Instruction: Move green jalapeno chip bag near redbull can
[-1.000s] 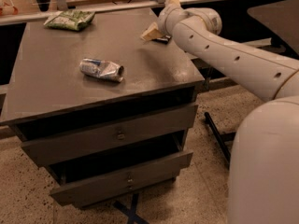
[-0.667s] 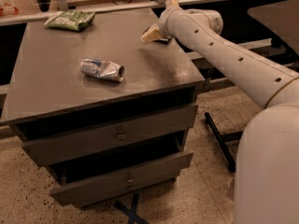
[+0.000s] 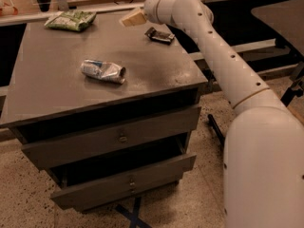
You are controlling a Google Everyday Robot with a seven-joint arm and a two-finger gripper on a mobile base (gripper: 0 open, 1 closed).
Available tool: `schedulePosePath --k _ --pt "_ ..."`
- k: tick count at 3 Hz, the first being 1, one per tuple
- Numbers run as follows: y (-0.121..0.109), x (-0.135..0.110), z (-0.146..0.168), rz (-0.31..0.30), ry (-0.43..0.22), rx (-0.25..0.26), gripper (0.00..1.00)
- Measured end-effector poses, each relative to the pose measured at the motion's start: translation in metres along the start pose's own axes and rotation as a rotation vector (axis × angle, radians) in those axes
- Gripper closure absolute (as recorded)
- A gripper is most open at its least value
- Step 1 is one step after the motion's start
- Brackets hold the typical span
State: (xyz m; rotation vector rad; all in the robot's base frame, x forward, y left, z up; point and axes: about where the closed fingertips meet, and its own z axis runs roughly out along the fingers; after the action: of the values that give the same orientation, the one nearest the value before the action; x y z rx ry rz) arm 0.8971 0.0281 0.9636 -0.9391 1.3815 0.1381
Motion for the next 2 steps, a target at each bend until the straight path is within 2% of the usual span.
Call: schedulePosePath --k 1,2 --pt "0.011 -0.049 0.018 -0.176 -0.074 -0.091 0.0" --pt "0.015 -0.051 0.028 -0.32 -0.035 -0.123 0.0"
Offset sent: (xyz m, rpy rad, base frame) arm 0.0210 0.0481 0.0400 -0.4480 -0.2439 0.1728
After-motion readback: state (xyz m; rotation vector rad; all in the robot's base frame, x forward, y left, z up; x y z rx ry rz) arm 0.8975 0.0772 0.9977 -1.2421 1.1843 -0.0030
